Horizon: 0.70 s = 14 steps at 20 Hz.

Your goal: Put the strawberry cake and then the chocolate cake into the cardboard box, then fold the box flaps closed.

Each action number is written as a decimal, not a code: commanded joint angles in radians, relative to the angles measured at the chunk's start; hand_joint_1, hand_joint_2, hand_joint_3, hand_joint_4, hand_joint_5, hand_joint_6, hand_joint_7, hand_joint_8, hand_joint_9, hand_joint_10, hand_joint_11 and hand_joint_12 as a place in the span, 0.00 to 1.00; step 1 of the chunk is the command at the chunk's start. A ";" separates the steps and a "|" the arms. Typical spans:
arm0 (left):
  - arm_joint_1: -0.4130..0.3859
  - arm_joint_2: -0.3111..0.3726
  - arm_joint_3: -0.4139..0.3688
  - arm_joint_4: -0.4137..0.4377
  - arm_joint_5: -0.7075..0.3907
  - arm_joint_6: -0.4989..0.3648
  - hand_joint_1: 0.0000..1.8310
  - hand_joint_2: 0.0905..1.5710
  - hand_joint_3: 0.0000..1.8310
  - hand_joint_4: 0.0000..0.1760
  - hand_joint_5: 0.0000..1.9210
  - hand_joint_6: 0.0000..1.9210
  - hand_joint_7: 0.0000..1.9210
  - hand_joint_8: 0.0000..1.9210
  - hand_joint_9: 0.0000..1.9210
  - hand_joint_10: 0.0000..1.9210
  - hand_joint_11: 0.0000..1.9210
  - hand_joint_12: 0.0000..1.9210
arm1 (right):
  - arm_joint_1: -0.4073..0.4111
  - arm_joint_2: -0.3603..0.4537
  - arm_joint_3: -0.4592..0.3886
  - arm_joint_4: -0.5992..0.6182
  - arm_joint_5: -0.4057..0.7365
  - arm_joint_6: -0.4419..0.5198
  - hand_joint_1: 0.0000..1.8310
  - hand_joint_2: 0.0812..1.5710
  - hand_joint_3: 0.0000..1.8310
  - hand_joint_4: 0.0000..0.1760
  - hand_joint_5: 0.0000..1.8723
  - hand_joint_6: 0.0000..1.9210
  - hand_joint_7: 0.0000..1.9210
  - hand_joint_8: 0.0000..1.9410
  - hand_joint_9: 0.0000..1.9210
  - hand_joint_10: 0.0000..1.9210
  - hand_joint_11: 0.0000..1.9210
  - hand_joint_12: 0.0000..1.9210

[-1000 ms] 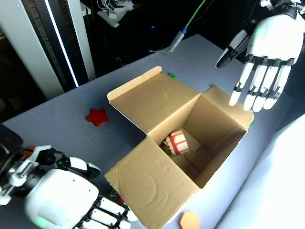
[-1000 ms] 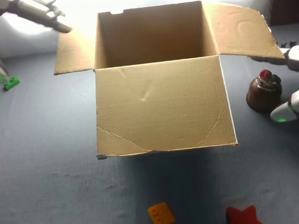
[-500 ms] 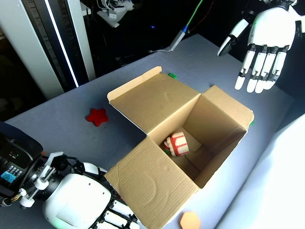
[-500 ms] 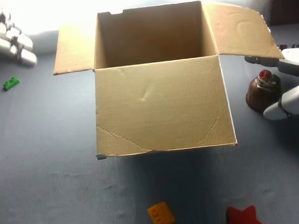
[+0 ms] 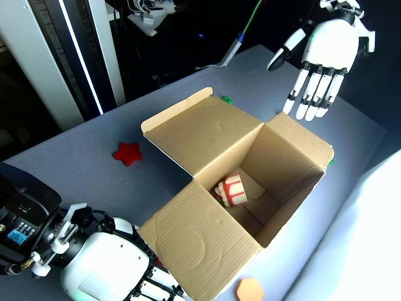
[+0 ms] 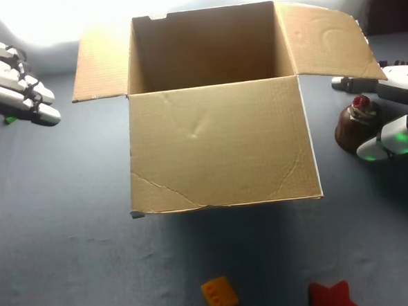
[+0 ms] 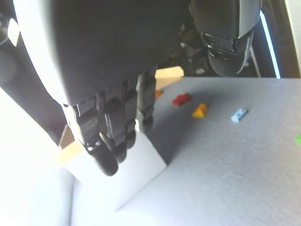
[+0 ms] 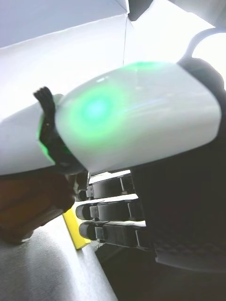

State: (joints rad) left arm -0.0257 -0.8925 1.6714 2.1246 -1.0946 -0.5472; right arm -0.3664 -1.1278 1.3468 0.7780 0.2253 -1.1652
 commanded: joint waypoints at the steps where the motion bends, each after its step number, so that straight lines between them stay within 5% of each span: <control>1: -0.005 0.014 0.006 -0.087 0.027 0.009 0.05 0.64 0.00 0.36 0.07 0.00 0.09 0.00 0.12 0.00 0.00 0.53 | 0.008 0.014 0.004 -0.004 0.093 0.003 0.64 0.69 0.01 0.00 0.39 0.09 0.42 0.12 0.30 0.36 0.03 0.83; 2: -0.003 0.014 0.005 -0.090 0.027 0.021 0.06 0.64 0.00 0.35 0.08 0.00 0.09 0.00 0.12 0.00 0.00 0.54 | 0.009 0.014 0.004 -0.004 0.094 0.005 0.65 0.73 0.00 0.00 0.43 0.48 0.44 0.55 0.27 0.56 0.05 0.92; 3: 0.002 0.014 0.005 -0.105 0.029 0.033 0.06 0.65 0.00 0.34 0.08 0.00 0.09 0.00 0.13 0.00 0.00 0.56 | 0.011 0.014 0.004 -0.004 0.094 0.007 0.66 0.74 0.00 0.00 0.47 0.50 0.43 0.70 0.28 0.71 0.09 0.96; 6: 0.025 0.013 0.008 -0.141 0.035 0.057 0.06 0.64 0.00 0.36 0.09 0.00 0.10 0.00 0.13 0.00 0.00 0.56 | 0.016 0.016 0.004 -0.004 0.094 0.009 0.74 0.75 0.00 0.00 0.46 0.53 0.44 0.71 0.32 0.84 0.13 1.00; 14: 0.142 0.012 -0.001 -0.262 0.059 0.121 0.05 0.65 0.00 0.39 0.07 0.00 0.09 0.00 0.13 0.00 0.00 0.57 | 0.047 0.136 -0.099 -0.004 0.091 0.003 0.73 0.77 0.00 0.00 0.45 0.55 0.40 0.76 0.30 0.88 0.11 1.00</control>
State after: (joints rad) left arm 0.1280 -0.8936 1.6680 1.9396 -1.0470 -0.4286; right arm -0.3264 -0.9932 1.2339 0.7776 0.2276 -1.1656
